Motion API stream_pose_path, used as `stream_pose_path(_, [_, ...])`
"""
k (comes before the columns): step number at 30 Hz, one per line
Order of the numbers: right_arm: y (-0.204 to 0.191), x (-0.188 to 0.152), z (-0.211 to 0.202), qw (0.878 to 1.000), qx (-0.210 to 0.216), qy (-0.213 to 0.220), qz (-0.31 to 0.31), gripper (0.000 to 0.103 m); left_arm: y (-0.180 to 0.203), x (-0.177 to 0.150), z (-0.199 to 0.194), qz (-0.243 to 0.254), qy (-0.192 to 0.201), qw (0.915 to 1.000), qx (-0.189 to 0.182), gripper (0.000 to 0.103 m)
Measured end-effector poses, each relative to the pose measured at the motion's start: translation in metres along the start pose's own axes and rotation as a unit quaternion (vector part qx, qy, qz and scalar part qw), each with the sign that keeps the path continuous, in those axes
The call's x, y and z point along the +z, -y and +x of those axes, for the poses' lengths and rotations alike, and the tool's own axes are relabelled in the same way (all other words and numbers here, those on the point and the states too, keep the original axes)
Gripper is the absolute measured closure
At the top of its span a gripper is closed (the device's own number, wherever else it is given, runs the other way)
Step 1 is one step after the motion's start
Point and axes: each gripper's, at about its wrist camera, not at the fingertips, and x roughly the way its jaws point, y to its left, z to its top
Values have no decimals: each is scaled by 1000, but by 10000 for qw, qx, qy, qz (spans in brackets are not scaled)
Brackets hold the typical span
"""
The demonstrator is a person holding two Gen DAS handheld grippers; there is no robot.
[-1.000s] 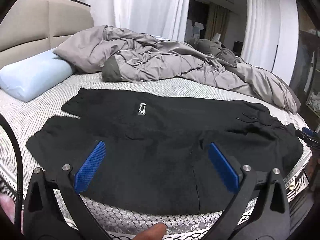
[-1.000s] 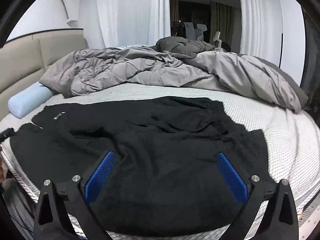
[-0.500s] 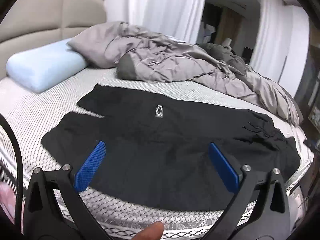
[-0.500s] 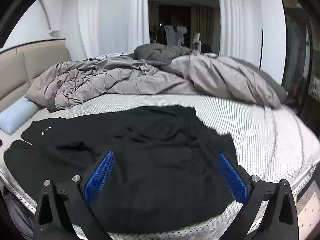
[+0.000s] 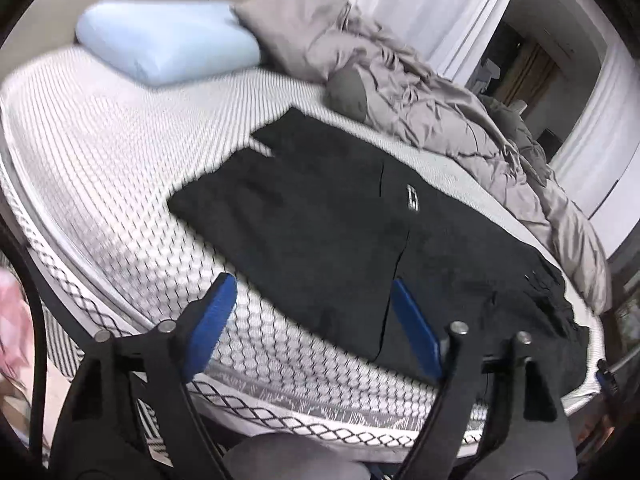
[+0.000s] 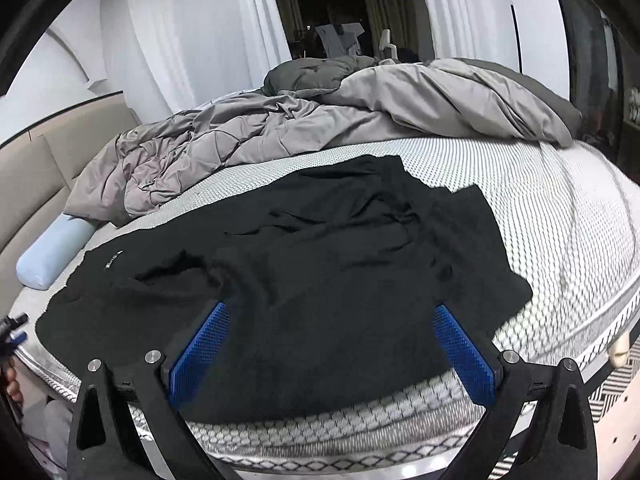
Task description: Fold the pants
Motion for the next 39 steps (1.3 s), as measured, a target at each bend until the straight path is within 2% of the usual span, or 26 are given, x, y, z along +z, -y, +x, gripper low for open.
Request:
stream_pose_path(1, [3,-3,-1,10000,24,-39,56,0,-6,0,6,-77,-89,9999,15,34])
stream_pose_path(3, [9,-10,-2,9998,25,-120,127,0,-18,1,22,-371,-257,9989,-89,39])
stream_pose_path(5, [14,-16,-3,9997,11,-196,164,0,-23,7,36,-520,-336,9977,-273,39])
stream_pose_path(9, [28,-28,-3,9992,9,-293,288,0,-30,30,67,-775,-366,9962,-173,40])
stream_pose_path(11, [38,-31,-1,9984,62,-333,454,0,-35,41,81,-1112,-370,9931,11,61])
stream_pose_path(12, [45,-33,1,9977,114,-350,567,0,-39,45,85,-1272,-338,9913,97,80])
stream_pose_path(13, [52,-33,2,9971,129,-348,670,0,-42,48,87,-1383,-273,9900,108,92])
stream_pose_path(15, [64,-33,5,9955,96,-317,890,0,-48,52,80,-1527,-62,9882,60,98])
stream_pose_path(17, [79,-31,8,9928,298,-246,1133,1,-51,53,66,-1480,210,9887,95,99])
stream_pose_path(19, [95,-27,14,9885,513,-217,1405,8,-53,53,56,-1430,282,9892,171,99])
stream_pose_path(21, [114,-23,27,9814,627,-376,1776,22,-58,50,49,-1479,269,9881,324,99])
stream_pose_path(25, [132,-7,55,9766,776,-497,1944,25,-45,52,46,-1329,109,9892,610,99])
stream_pose_path(26, [135,-4,62,9752,743,-496,2025,35,-42,53,46,-1320,119,9891,638,99])
stream_pose_path(27, [139,1,68,9736,633,-502,2136,54,-39,53,46,-1298,131,9894,643,99])
stream_pose_path(28, [142,6,70,9726,566,-462,2205,61,-38,48,43,-1280,149,9896,634,99])
stream_pose_path(30, [145,14,63,9720,544,-324,2264,91,-33,46,45,-1230,182,9900,661,99])
stream_pose_path(32, [144,14,44,9745,427,-149,2196,91,-33,43,46,-1192,154,9906,652,99])
stream_pose_path(34, [146,4,30,9729,334,-184,2282,91,-36,38,50,-1167,60,9908,681,98])
stream_pose_path(37, [160,-17,33,9578,388,-579,2787,88,-45,33,58,-1200,-129,9905,656,98])
stream_pose_path(38, [161,-20,33,9572,405,-574,2806,85,-48,31,59,-1218,-153,9907,590,98])
stream_pose_path(39, [160,-21,30,9562,463,-475,2851,74,-50,30,58,-1230,-154,9909,523,98])
